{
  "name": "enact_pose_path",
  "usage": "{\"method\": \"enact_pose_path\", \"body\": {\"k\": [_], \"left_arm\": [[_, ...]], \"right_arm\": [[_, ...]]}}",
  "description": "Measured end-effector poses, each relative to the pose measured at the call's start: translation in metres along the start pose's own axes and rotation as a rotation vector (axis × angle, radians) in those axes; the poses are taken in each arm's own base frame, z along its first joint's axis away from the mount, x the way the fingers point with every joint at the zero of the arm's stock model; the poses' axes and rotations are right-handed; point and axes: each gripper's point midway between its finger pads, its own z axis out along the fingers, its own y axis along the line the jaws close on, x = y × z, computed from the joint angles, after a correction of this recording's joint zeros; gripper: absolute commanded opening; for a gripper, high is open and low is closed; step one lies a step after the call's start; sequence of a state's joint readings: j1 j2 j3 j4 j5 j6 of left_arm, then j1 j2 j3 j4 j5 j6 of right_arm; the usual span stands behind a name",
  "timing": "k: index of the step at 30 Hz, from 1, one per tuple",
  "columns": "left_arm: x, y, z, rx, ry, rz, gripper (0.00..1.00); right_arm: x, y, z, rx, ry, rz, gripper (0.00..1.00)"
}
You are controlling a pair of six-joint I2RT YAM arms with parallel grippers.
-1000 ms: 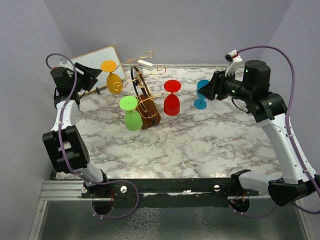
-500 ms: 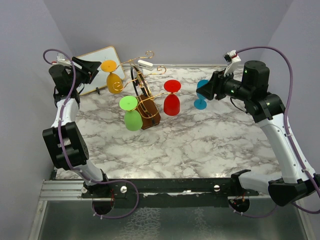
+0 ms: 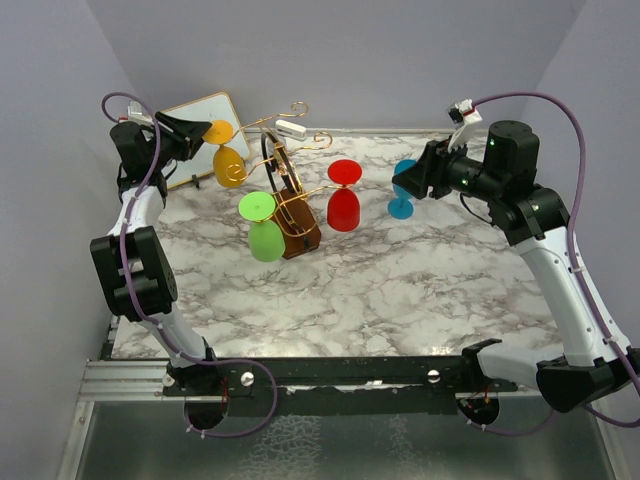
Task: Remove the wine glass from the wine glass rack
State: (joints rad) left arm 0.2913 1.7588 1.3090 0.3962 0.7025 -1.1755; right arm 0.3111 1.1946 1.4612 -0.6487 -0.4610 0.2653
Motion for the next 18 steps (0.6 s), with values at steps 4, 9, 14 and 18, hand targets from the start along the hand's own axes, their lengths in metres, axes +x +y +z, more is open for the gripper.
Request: {"method": "enact_pose_path", "body": {"k": [4,9,14,18], "left_arm": [[0.0027,-0.0026,0.0009,0.008,0.012,0.003,0.09],[0.0033,-0.0028,0.0007,0.009,0.015,0.003,0.07],[0.0031,-0.0046,0.0000,0.011,0.014,0.003,0.02],[0.0044,-0.0064,-0.0040,0.021,0.004,-0.009,0.00]], "right_arm": [[0.0014,-0.0006,0.0006,0.001,0.003,0.002,0.46],[0.0029,-0.0014,0.0015,0.001,0.005,0.003,0.46],[0.0025,-0.0009,0.0006,0.001,0.002,0.002,0.46],[0.0007,0.0011,-0.0024,-0.001,-0.007,-0.001,0.46]]}}
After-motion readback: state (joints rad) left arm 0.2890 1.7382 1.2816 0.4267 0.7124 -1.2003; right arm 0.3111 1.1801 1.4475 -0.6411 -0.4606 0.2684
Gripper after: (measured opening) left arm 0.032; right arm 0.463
